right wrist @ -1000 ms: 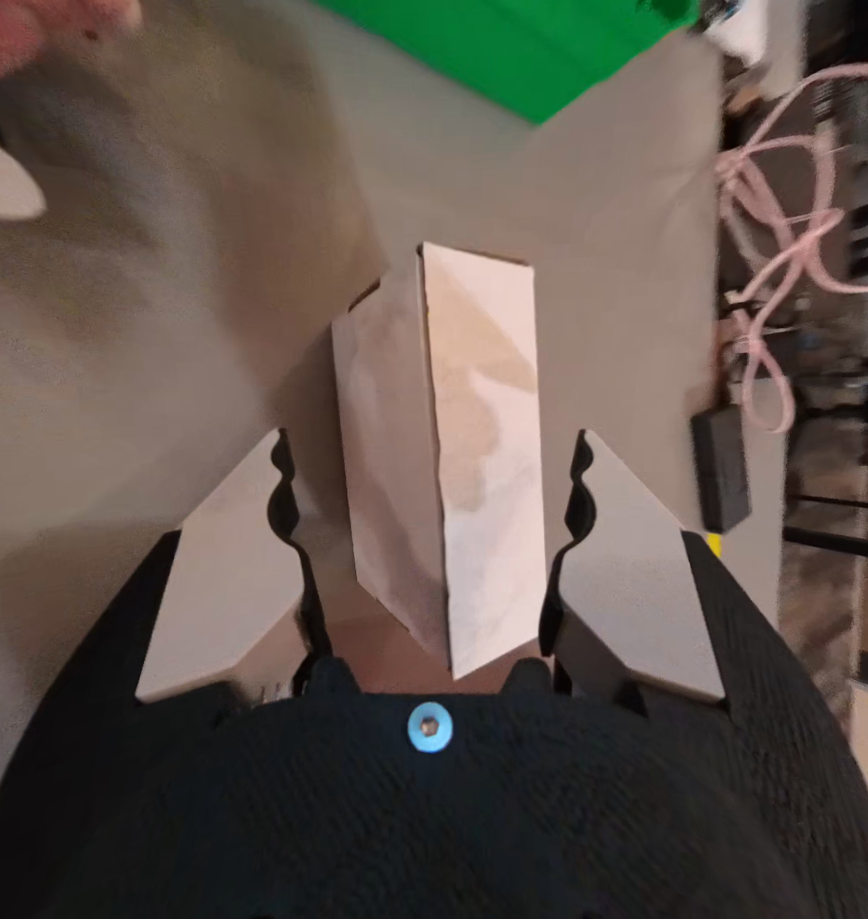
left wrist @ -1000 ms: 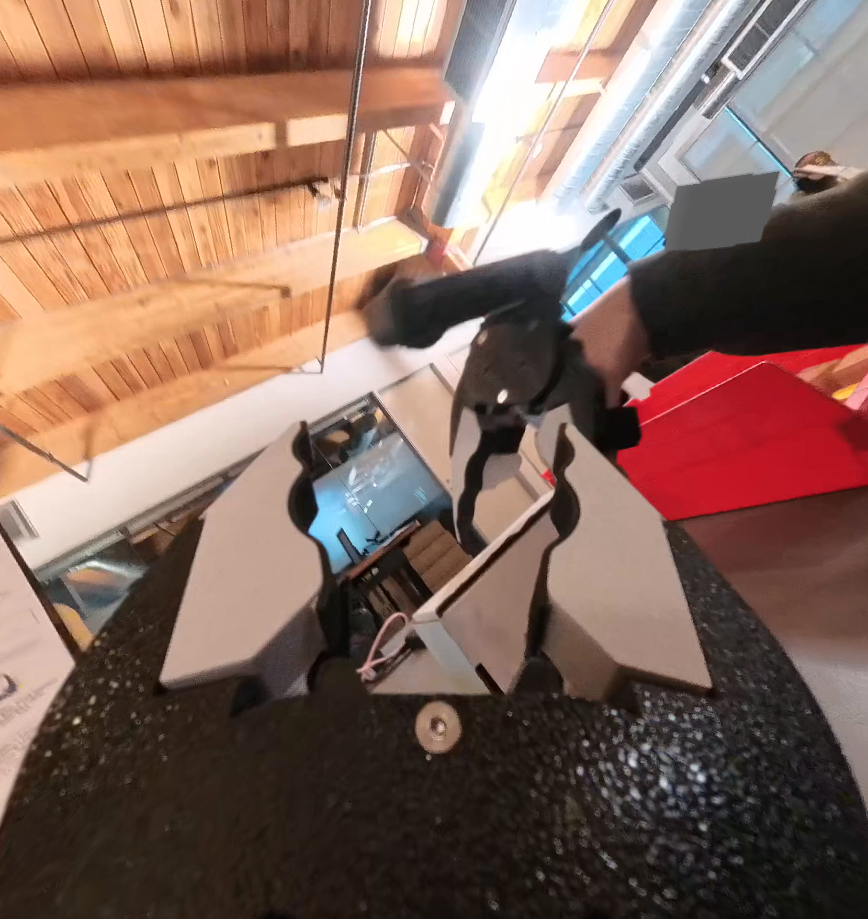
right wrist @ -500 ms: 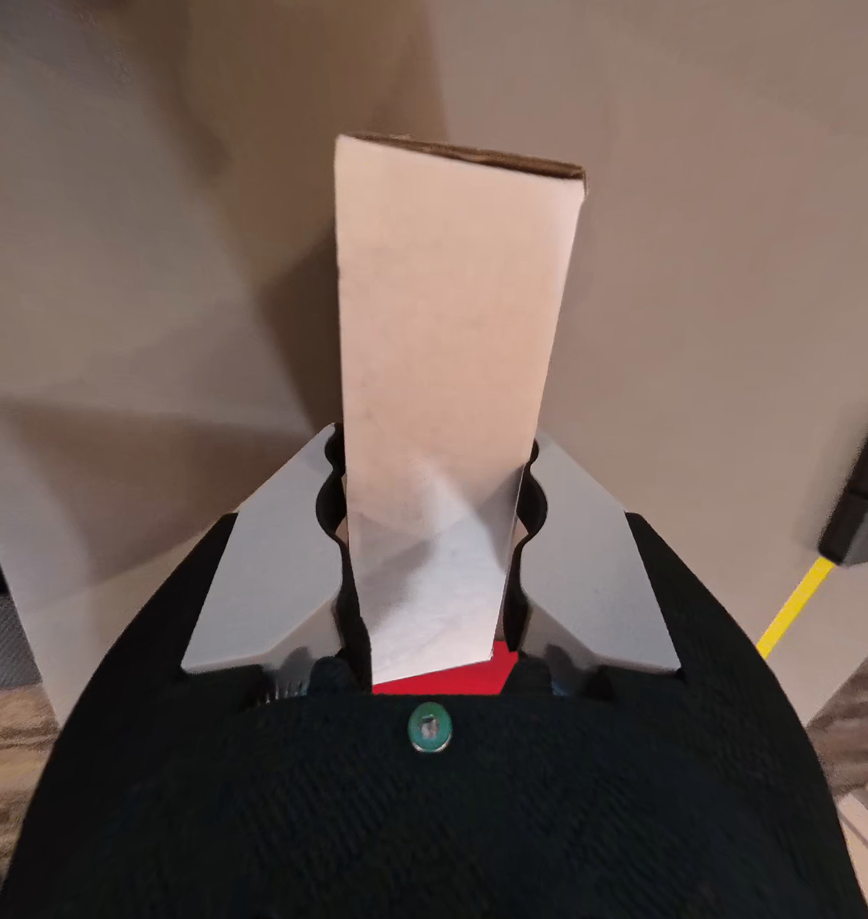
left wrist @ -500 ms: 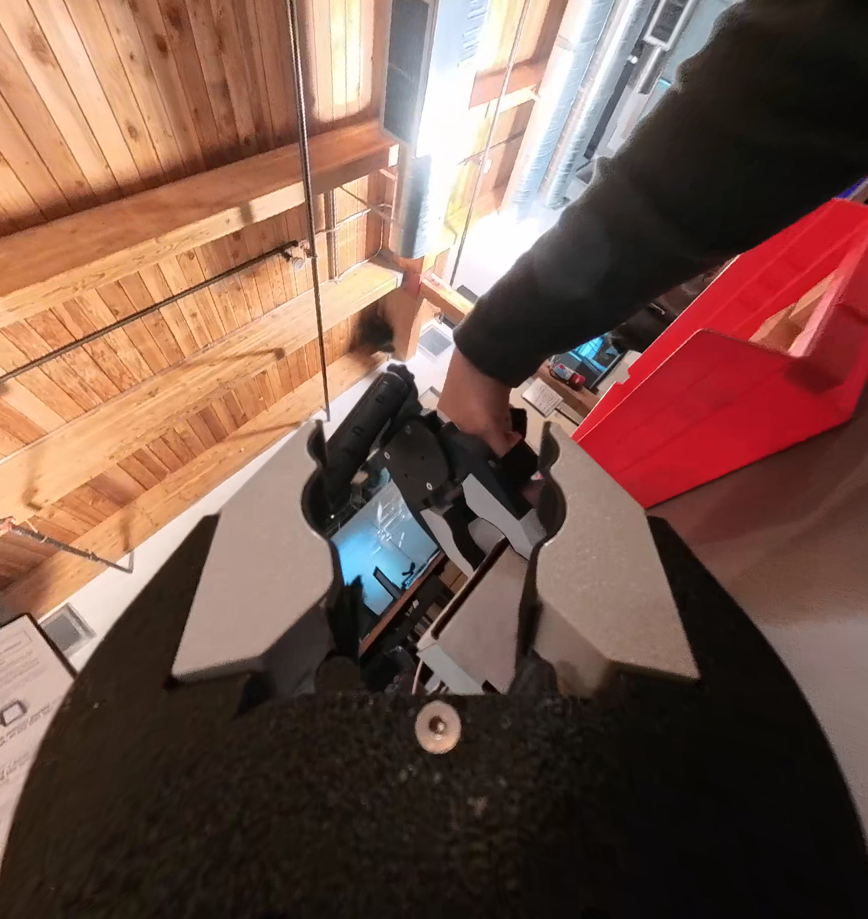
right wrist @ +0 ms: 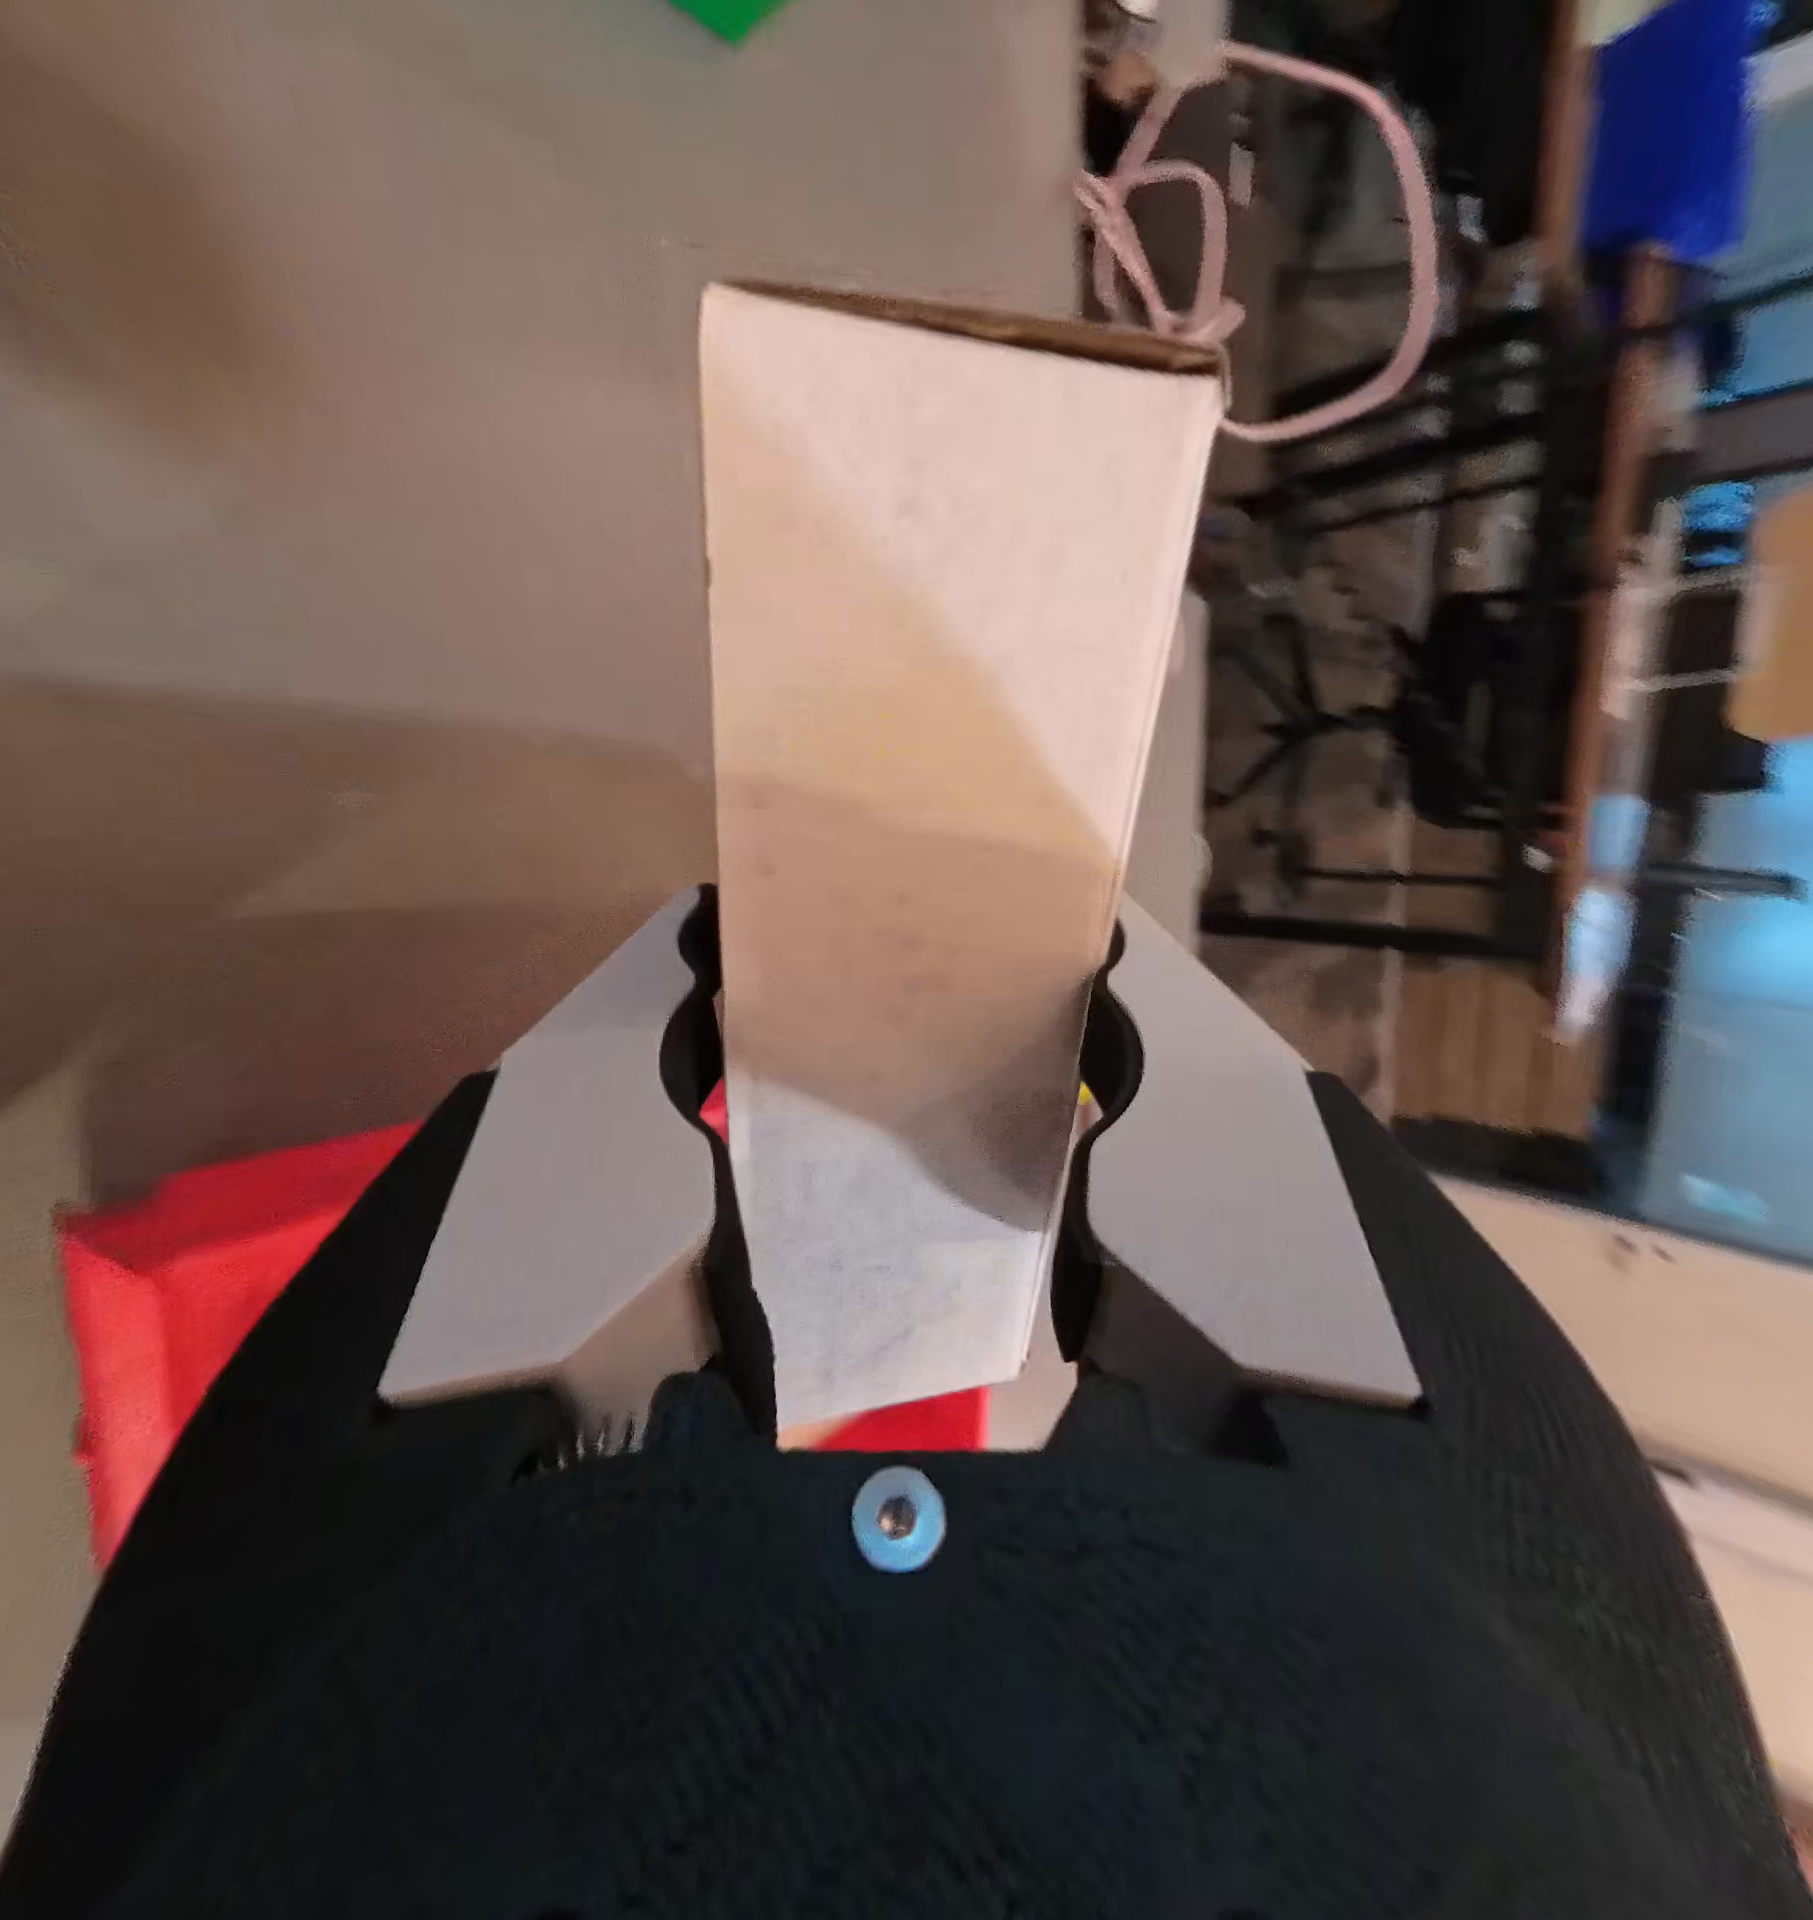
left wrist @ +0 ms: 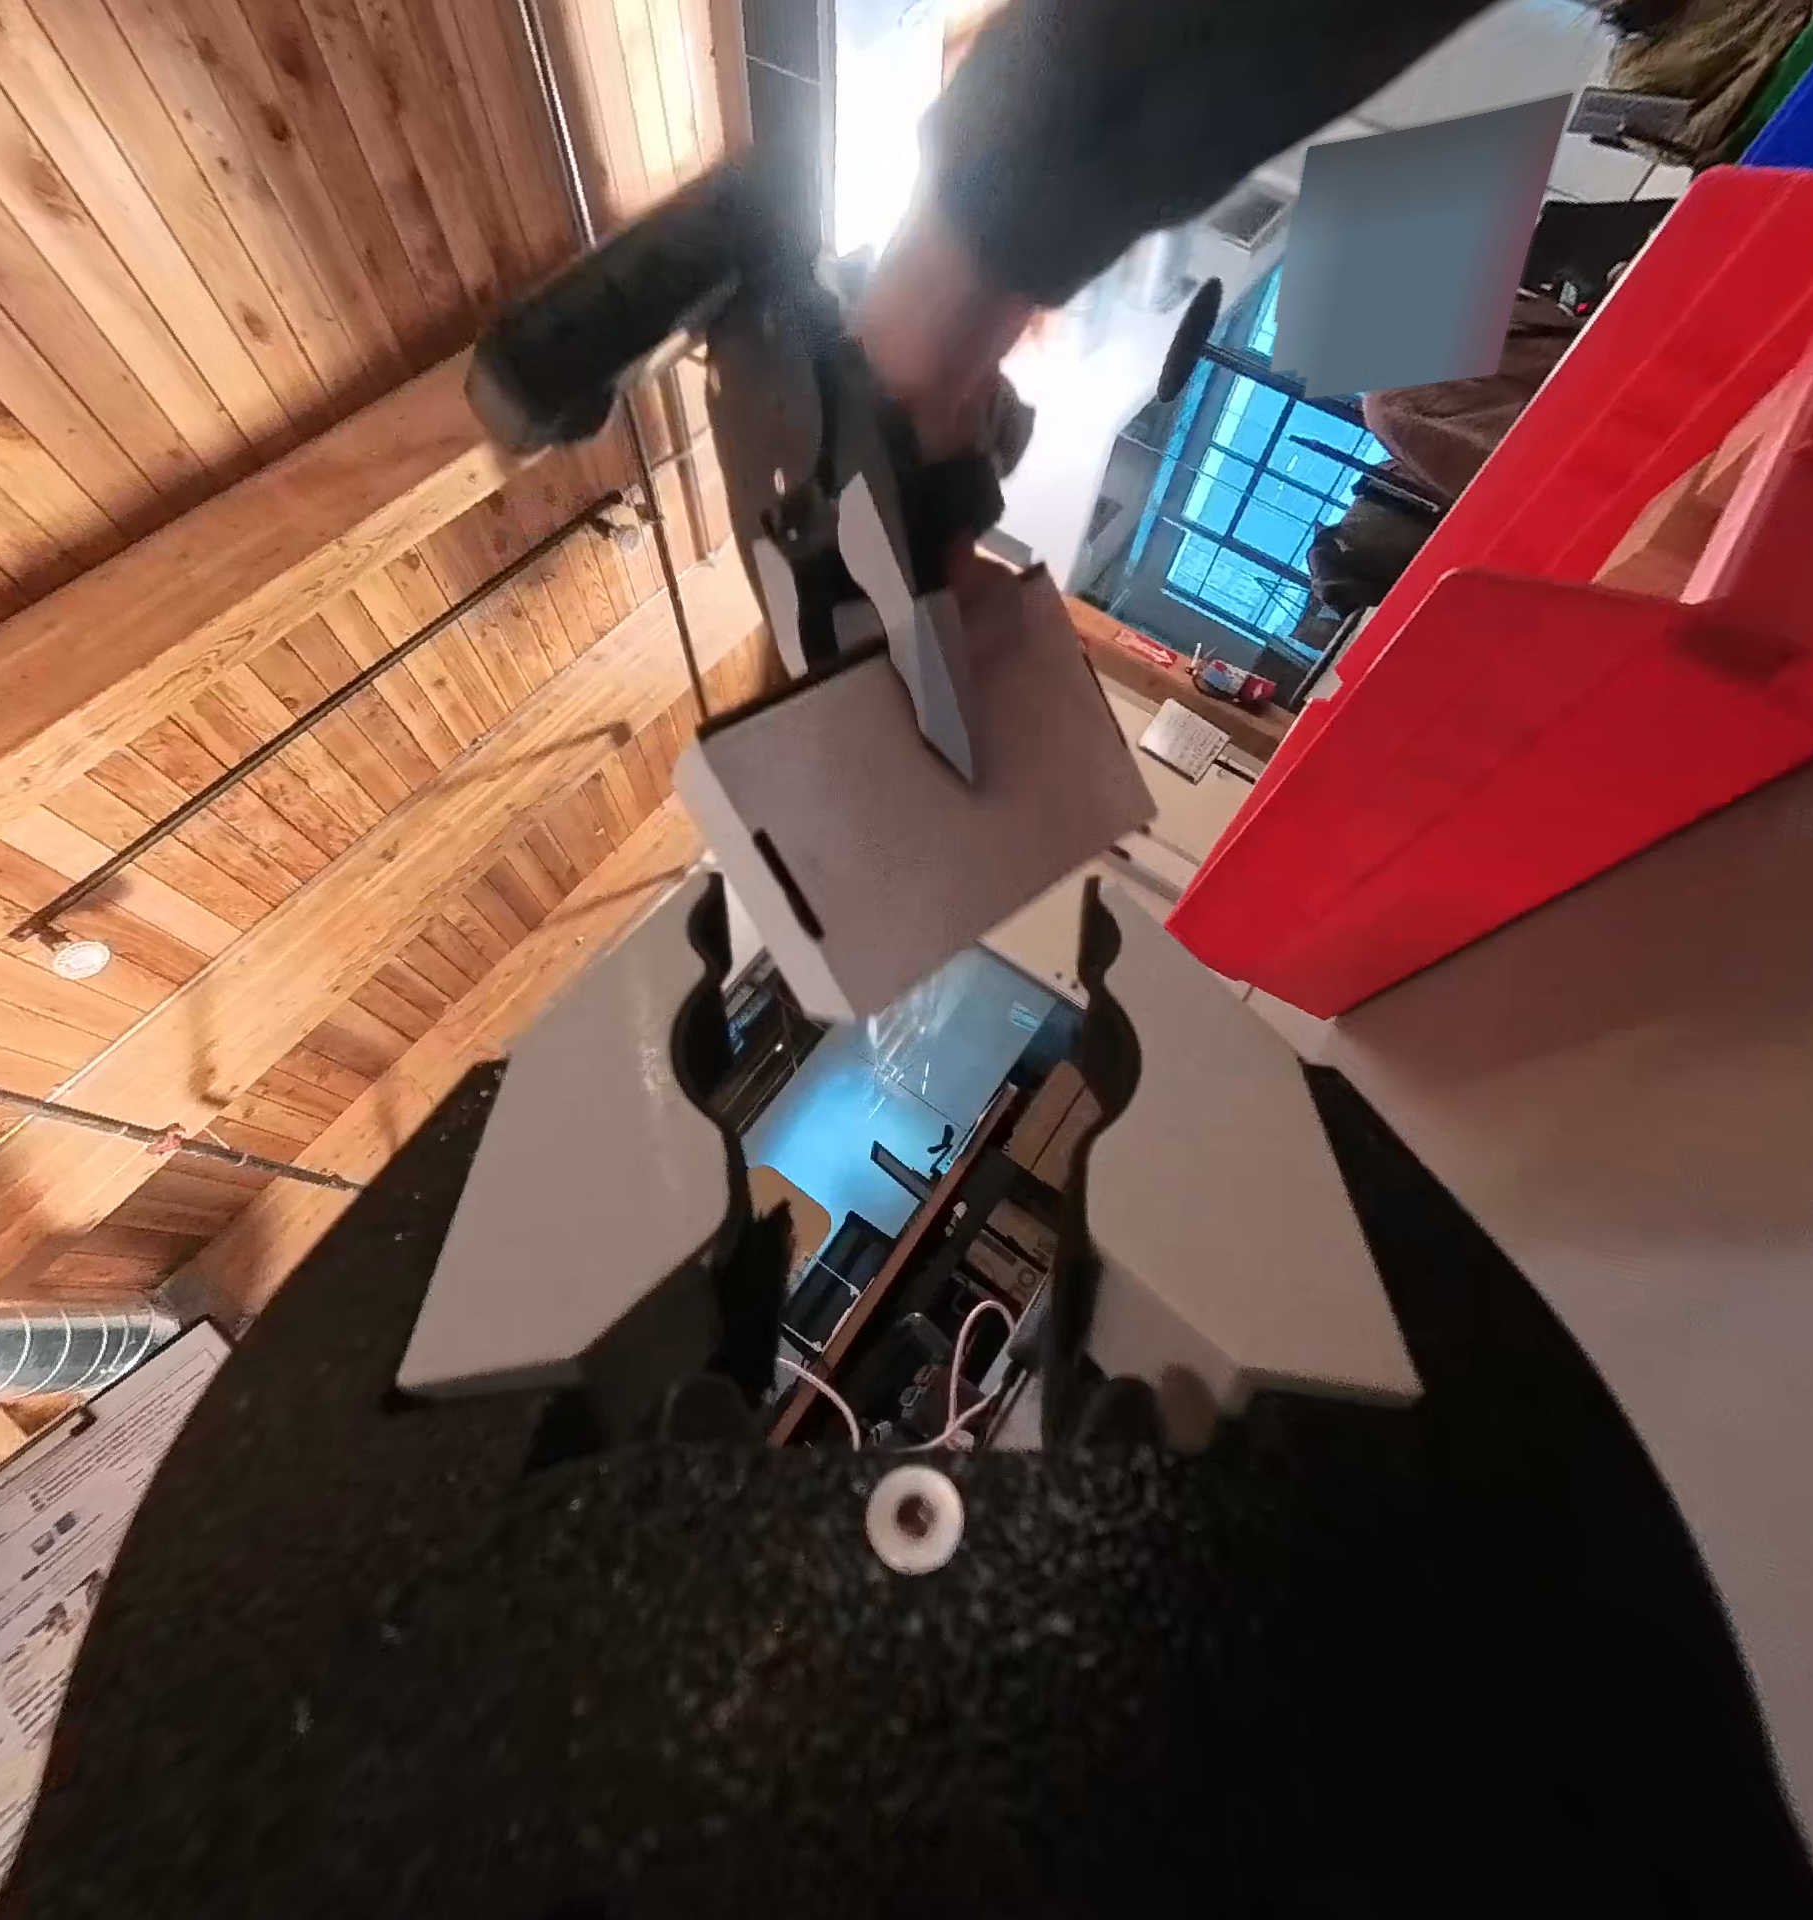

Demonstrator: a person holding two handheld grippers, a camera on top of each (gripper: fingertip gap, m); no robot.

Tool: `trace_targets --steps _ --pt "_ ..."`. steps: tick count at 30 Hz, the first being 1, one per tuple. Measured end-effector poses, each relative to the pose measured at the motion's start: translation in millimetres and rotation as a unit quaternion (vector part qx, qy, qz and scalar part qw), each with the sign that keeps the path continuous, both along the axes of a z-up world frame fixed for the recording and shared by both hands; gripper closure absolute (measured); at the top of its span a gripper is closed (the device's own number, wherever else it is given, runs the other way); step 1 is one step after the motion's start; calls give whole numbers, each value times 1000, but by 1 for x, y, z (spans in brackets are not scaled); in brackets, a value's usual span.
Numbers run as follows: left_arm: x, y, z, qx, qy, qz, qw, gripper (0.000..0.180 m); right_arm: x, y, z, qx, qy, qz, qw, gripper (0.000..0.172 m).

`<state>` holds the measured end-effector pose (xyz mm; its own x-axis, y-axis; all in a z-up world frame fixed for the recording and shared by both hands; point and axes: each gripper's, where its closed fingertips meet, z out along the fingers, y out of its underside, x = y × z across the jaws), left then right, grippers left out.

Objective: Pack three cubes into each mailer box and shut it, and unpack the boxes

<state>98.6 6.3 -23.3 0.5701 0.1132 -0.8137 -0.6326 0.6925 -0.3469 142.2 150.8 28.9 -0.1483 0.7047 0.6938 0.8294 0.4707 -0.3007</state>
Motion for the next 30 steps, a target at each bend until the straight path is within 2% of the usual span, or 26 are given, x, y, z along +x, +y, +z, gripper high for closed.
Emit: trace_targets --steps 2,4,9,13,17,21,26,30 --pt "3 5 -5 -14 10 3 1000 114 27 17 14 50 7 -34 998 102" --pt "4 14 -13 -43 18 14 999 112 57 34 15 77 2 -68 995 102" --pt "8 21 -24 -68 39 19 997 115 121 71 -21 80 -20 -151 985 102" --pt "9 24 -28 -79 45 22 996 115 156 97 -51 134 -72 -187 971 102" --pt "7 32 -32 -103 40 34 993 109 165 108 -76 180 -104 -175 962 102" --pt "-1 36 -28 -111 13 43 993 111 166 113 -95 217 -135 -158 954 103" --pt "-2 29 -21 -108 -9 22 994 118 176 108 -115 170 -164 -174 956 106" --pt "0 33 -27 -117 8 34 993 117 182 104 -128 141 -202 -190 950 98"
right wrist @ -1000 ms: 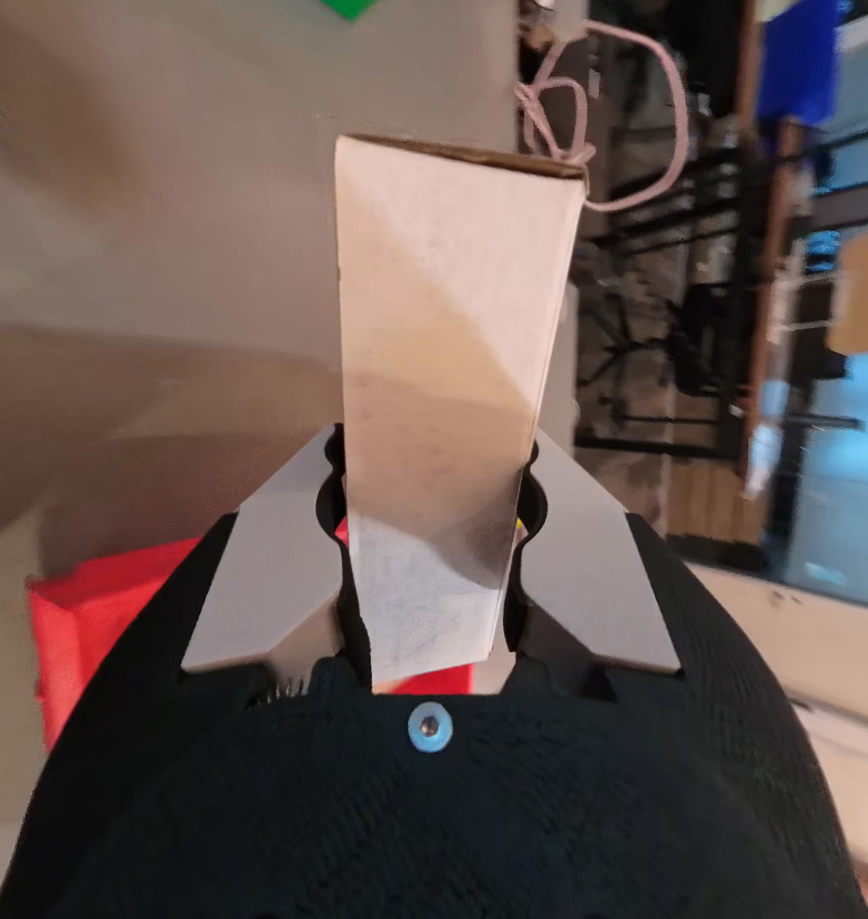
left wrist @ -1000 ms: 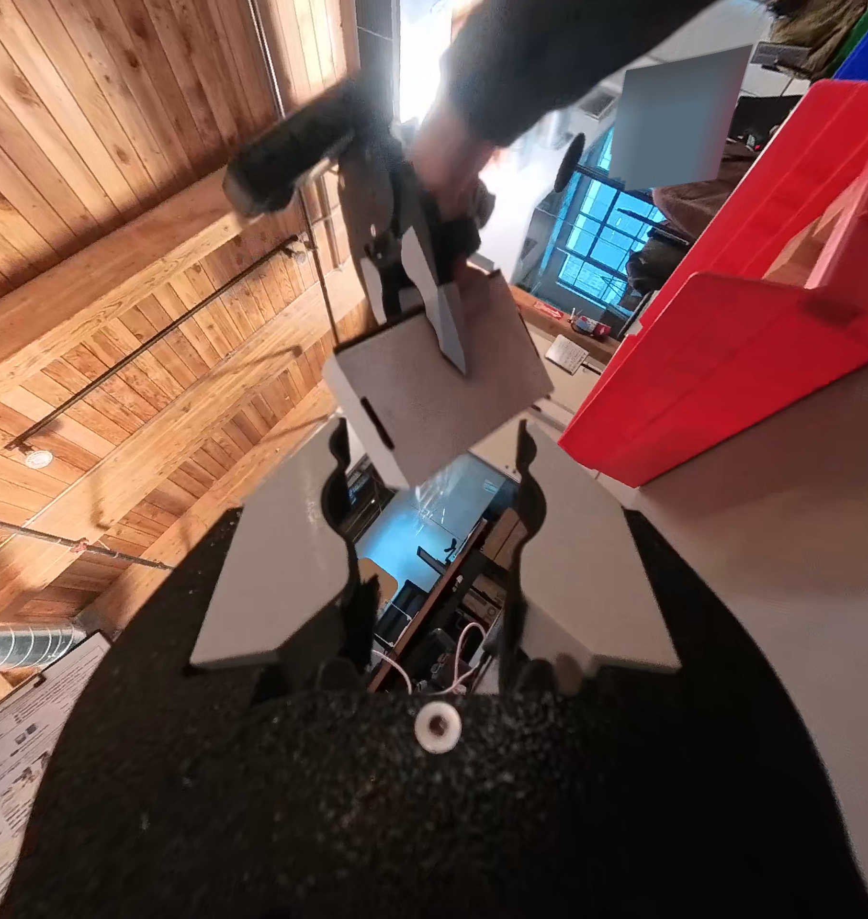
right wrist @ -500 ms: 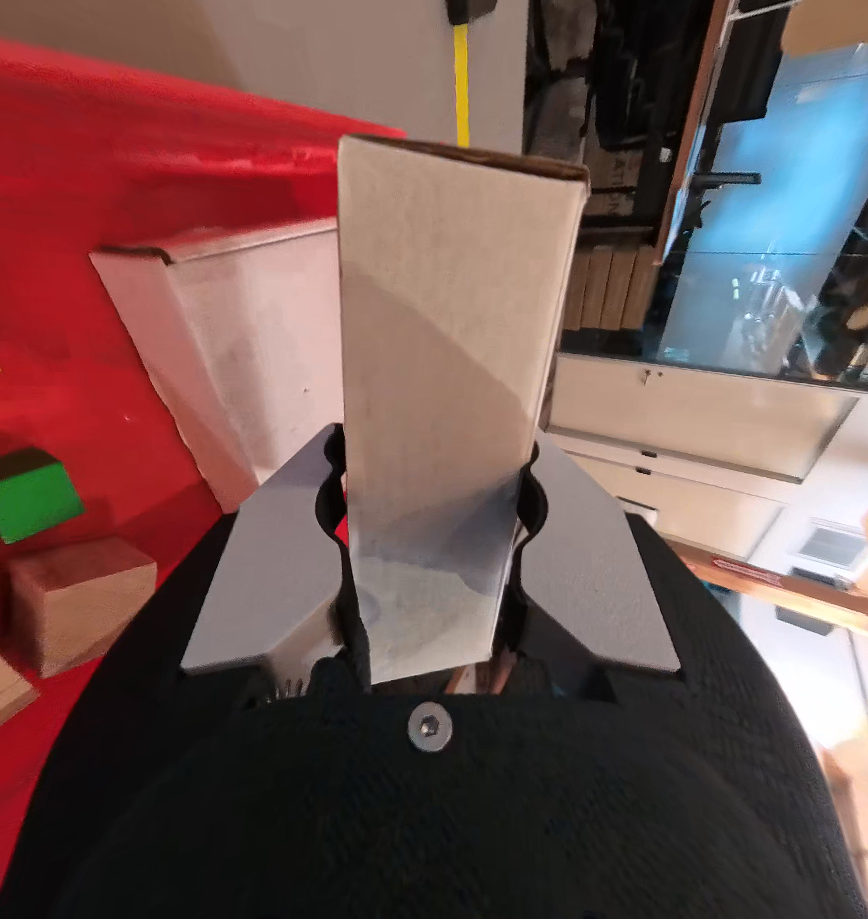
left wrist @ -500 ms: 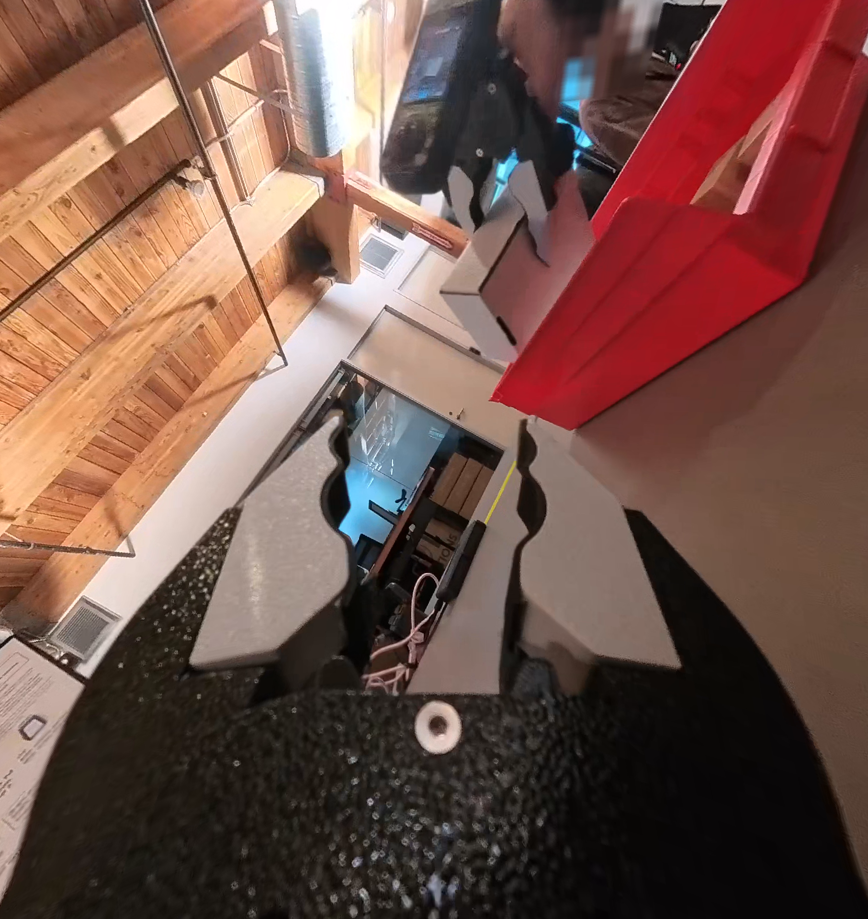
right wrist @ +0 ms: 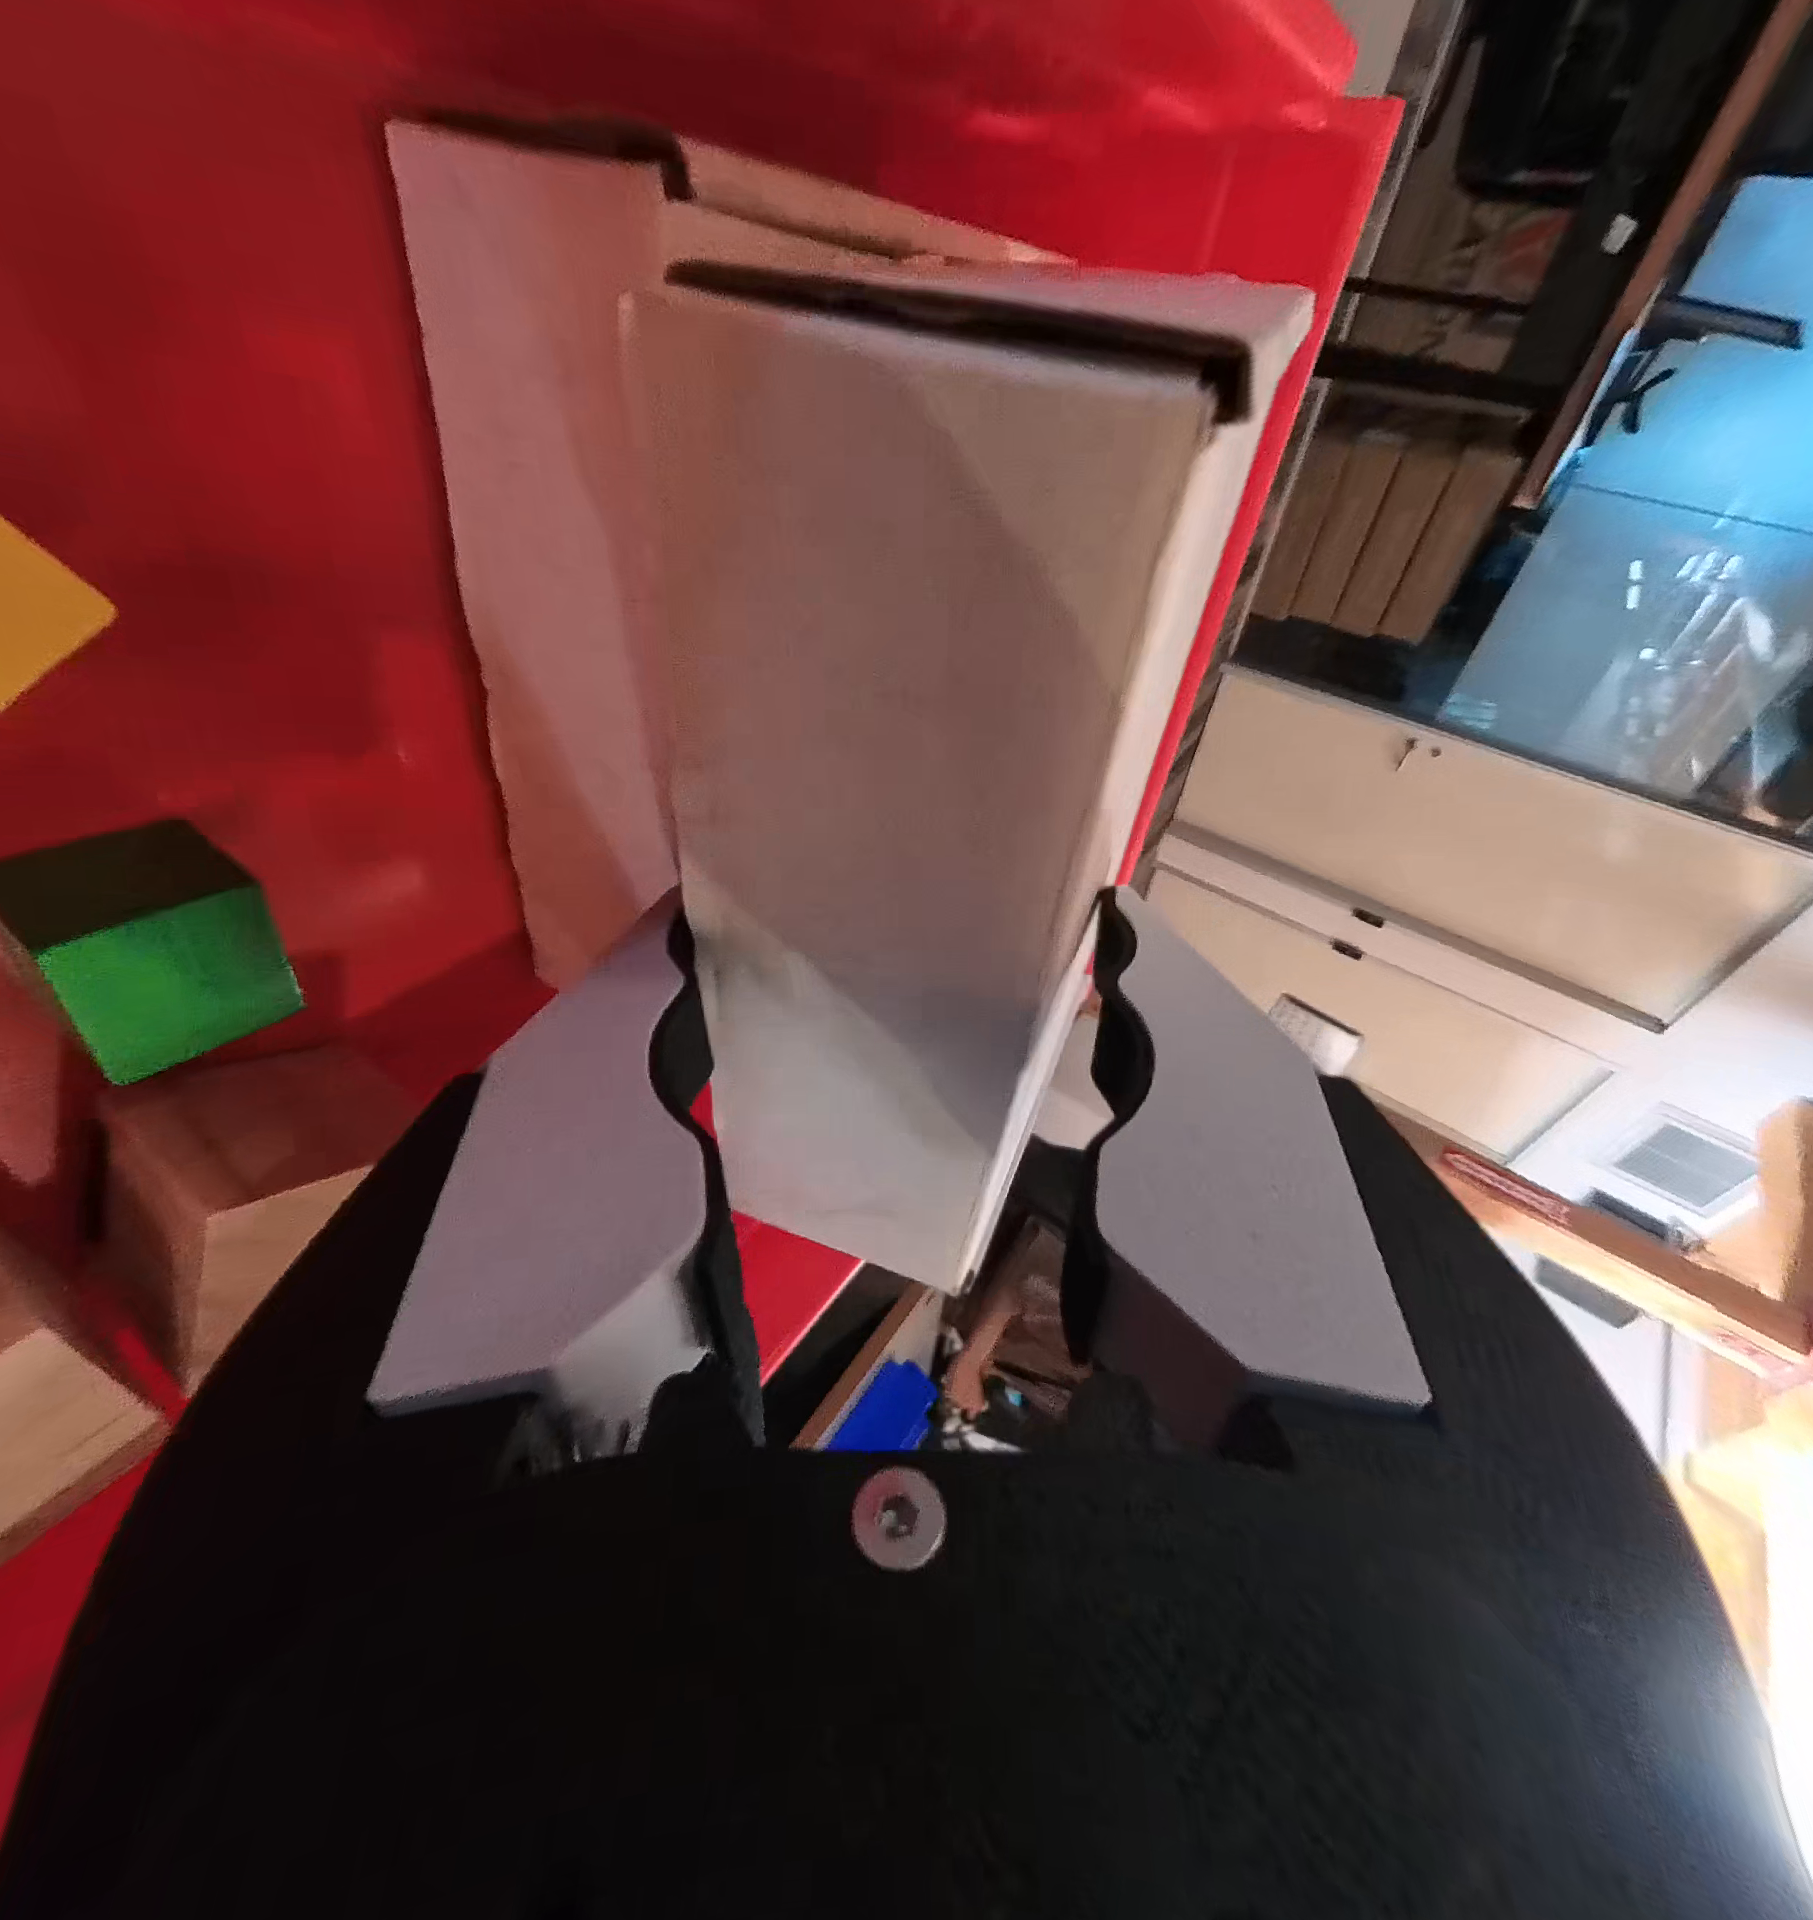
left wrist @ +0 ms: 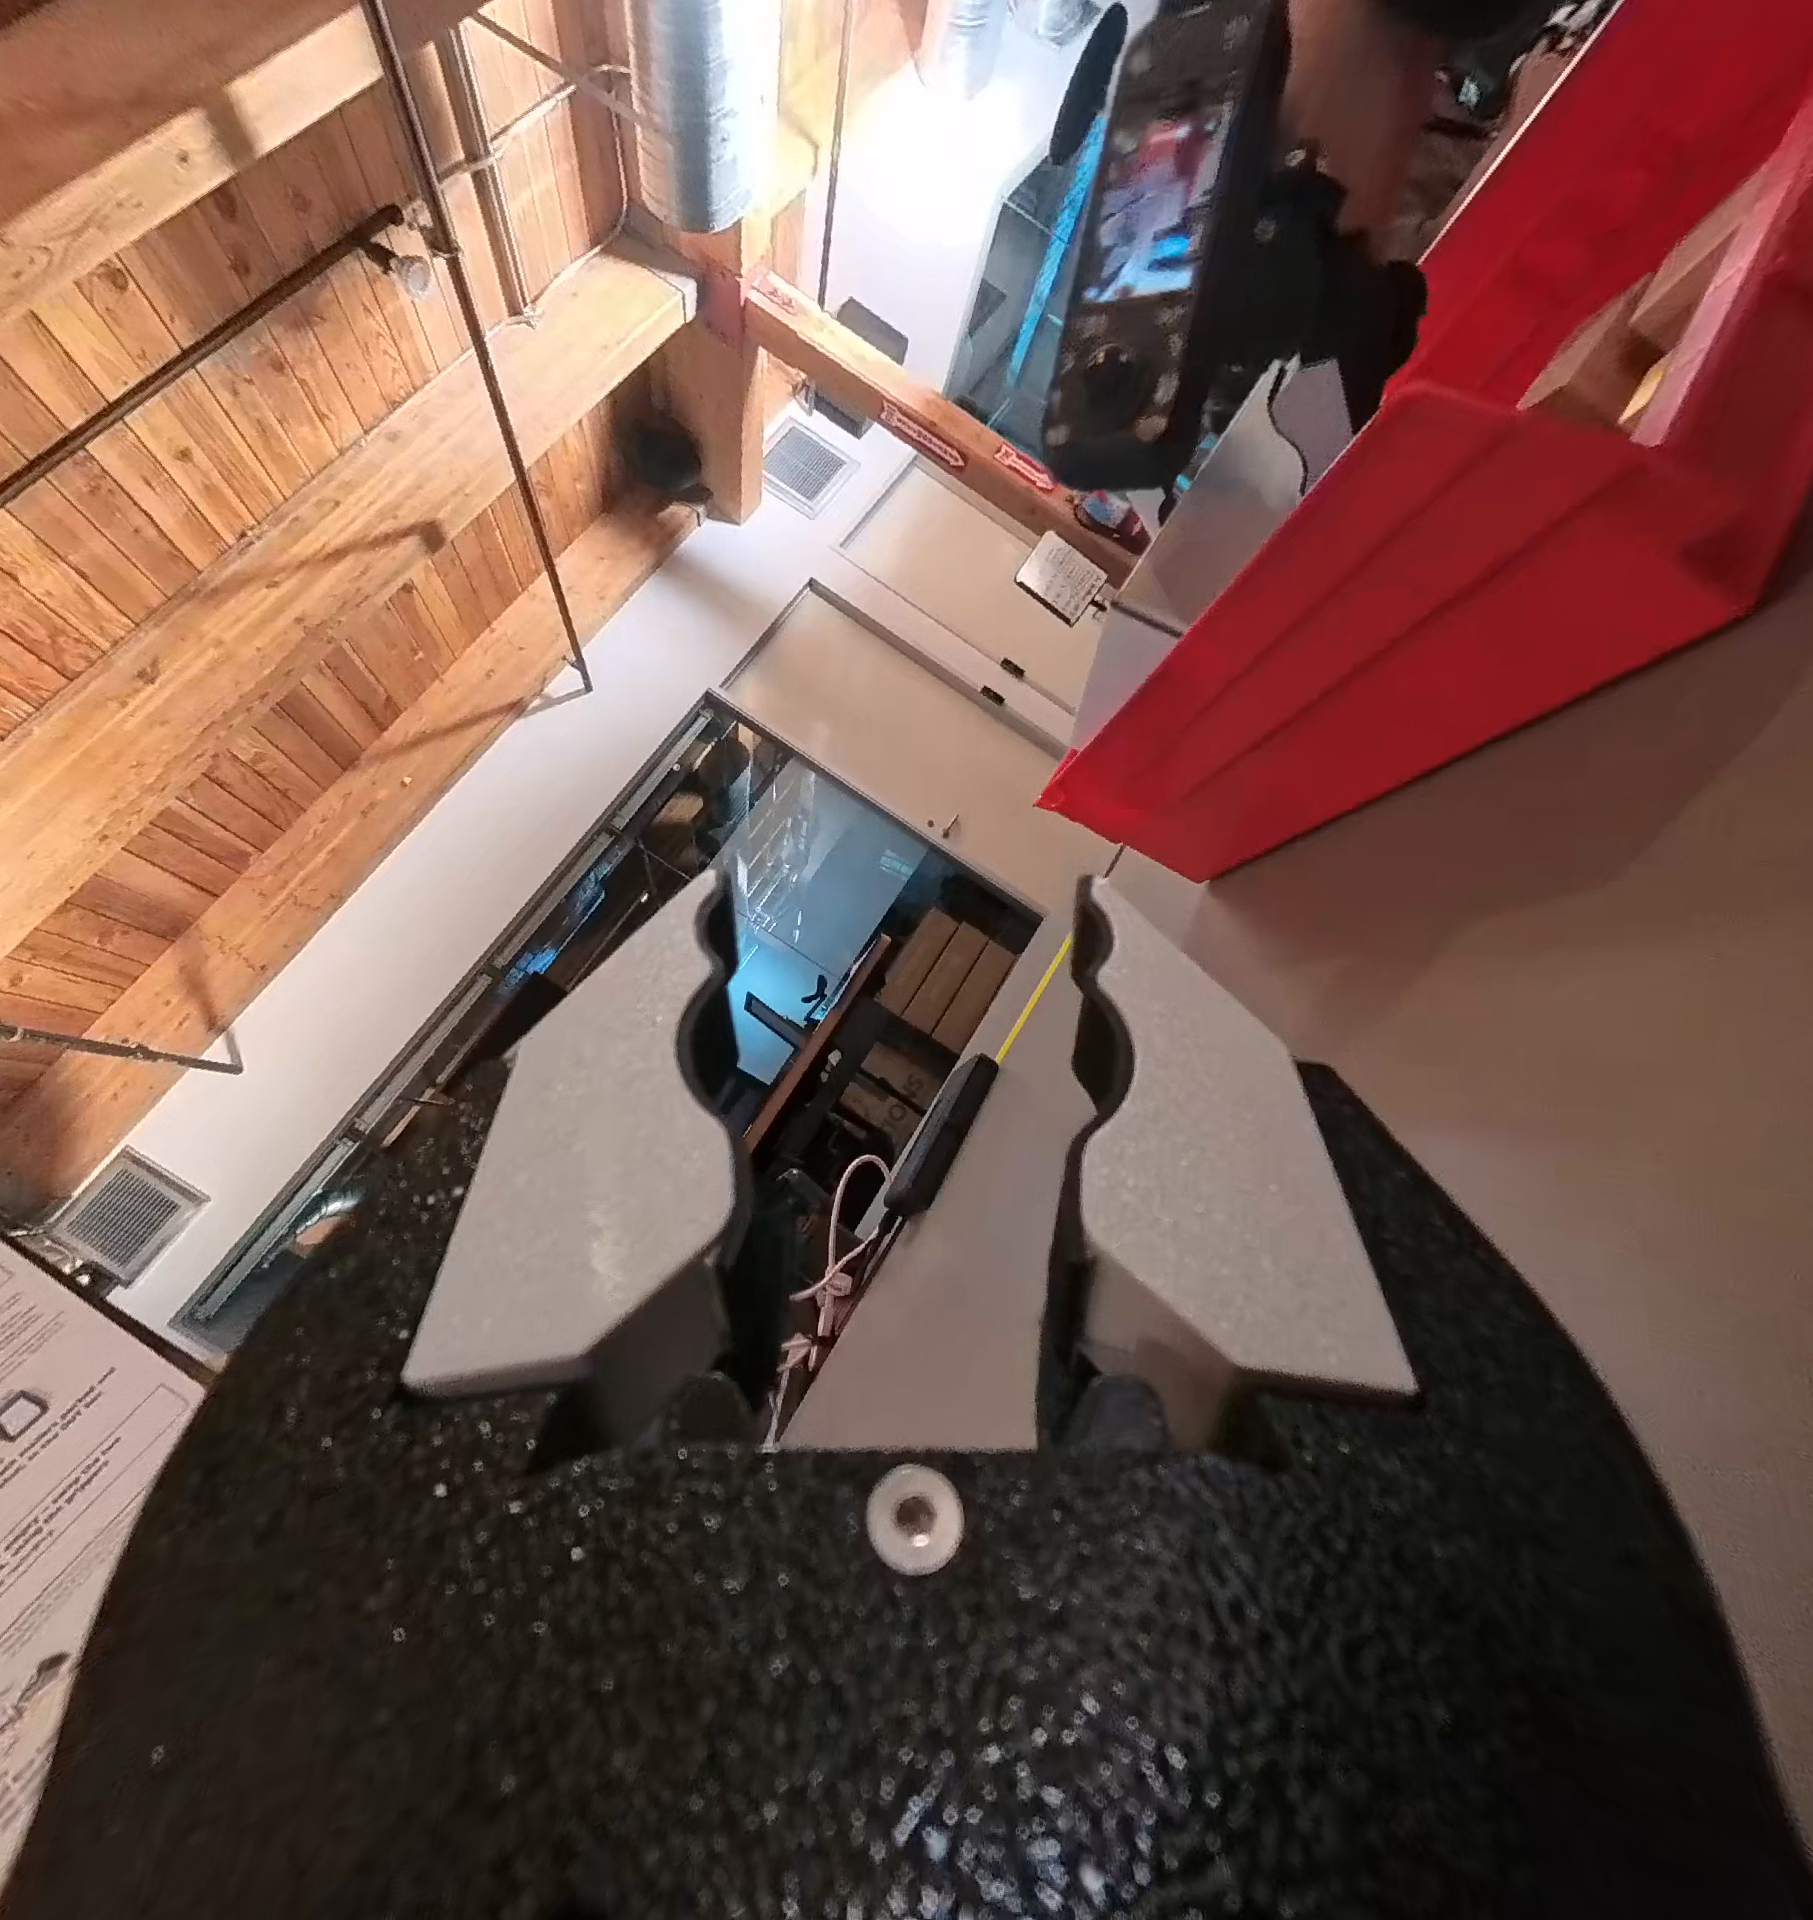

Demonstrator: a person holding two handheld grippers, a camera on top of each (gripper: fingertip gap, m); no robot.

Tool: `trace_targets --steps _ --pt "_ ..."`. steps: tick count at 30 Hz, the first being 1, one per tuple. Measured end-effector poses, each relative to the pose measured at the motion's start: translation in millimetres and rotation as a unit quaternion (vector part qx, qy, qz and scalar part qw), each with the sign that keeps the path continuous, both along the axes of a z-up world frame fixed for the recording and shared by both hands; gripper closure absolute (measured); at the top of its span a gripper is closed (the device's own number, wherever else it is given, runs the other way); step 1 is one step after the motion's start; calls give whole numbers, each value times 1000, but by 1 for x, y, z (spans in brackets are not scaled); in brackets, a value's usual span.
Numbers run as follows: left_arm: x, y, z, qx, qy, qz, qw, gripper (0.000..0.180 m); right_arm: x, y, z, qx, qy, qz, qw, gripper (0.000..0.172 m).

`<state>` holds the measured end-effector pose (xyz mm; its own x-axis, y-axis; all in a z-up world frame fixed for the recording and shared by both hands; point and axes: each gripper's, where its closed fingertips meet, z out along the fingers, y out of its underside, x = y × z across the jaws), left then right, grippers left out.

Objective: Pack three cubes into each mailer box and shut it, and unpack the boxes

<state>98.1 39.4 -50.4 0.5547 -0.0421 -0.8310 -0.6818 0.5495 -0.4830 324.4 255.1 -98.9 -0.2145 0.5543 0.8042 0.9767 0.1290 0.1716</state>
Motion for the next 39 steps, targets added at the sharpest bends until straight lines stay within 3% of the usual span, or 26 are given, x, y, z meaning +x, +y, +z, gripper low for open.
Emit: trace_targets --steps 4,9,24,32,35,39 --pt "3 1 -5 -4 15 1 1000 118 -3 -15 -9 -82 38 -42 995 79" --pt "4 -3 -2 2 9 -6 1000 127 -8 -28 -6 -134 52 -52 988 74" --pt "2 0 -5 -14 10 -4 1000 127 -16 9 13 -72 53 -72 993 92" --pt "1 3 -8 -25 13 -2 1000 127 -15 13 12 -76 43 -87 992 91" --pt "1 3 -9 -26 15 -1 1000 127 -18 4 22 -64 87 -88 990 91" --pt "1 2 -7 -25 11 -3 1000 126 -28 -18 55 -27 246 -88 965 90"
